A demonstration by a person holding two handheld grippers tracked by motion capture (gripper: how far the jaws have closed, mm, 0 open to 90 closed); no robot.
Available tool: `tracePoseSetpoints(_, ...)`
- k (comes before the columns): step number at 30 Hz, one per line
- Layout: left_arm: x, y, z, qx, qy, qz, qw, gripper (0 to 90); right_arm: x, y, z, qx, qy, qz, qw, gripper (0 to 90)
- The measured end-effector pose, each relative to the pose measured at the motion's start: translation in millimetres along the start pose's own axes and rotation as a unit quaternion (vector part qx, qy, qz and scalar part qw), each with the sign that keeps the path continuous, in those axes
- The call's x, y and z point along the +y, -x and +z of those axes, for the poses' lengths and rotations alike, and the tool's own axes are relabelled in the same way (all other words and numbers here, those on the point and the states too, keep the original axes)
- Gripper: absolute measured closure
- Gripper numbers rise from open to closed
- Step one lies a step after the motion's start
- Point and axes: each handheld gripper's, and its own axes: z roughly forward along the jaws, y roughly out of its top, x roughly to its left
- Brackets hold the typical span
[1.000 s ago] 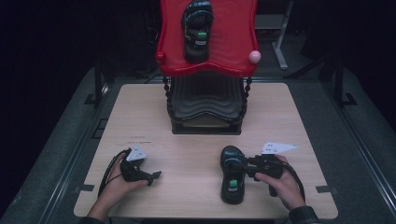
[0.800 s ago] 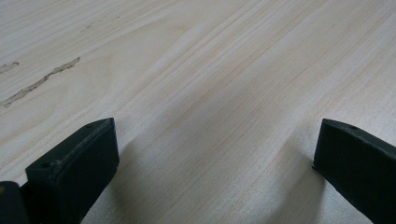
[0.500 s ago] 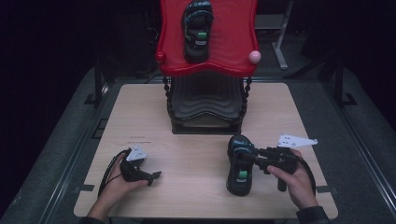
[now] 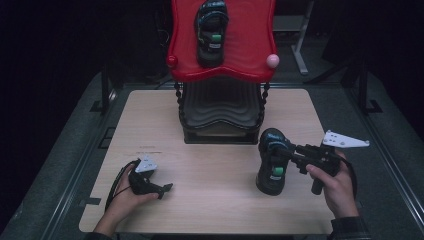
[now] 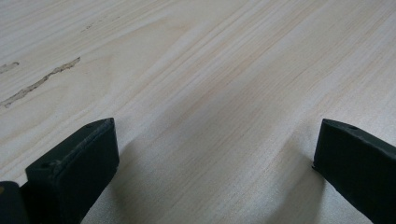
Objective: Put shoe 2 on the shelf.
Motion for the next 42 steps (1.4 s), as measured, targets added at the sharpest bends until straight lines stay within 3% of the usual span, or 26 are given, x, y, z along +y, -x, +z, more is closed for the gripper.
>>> tracePoseSetpoints(10,0.1,-0.2,0.0,0.001,0.0,0.001,1.0,0.0,41.4,2.0,-16.8,-0.004,0.048,-0.016,0.9987,67.0)
tracePoseSetpoints(21,0.1,-0.1,-0.1,0.0,0.0,0.0,1.0,0.0,80.9,-0.1,-22.3,0.0,0.082,-0.032,0.9961,67.1)
tracePoseSetpoints(30,0.1,0.1,-0.2,-0.001,-0.001,-0.001,1.0,0.0,116.7,-5.9,-35.0,-0.002,0.12,-0.048,0.9916,67.2)
tracePoseSetpoints(42,0.0,-0.1,-0.2,0.0,-0.001,0.001,1.0,0.0,174.3,-6.0,-40.0,-0.007,0.147,-0.072,0.9865,67.4)
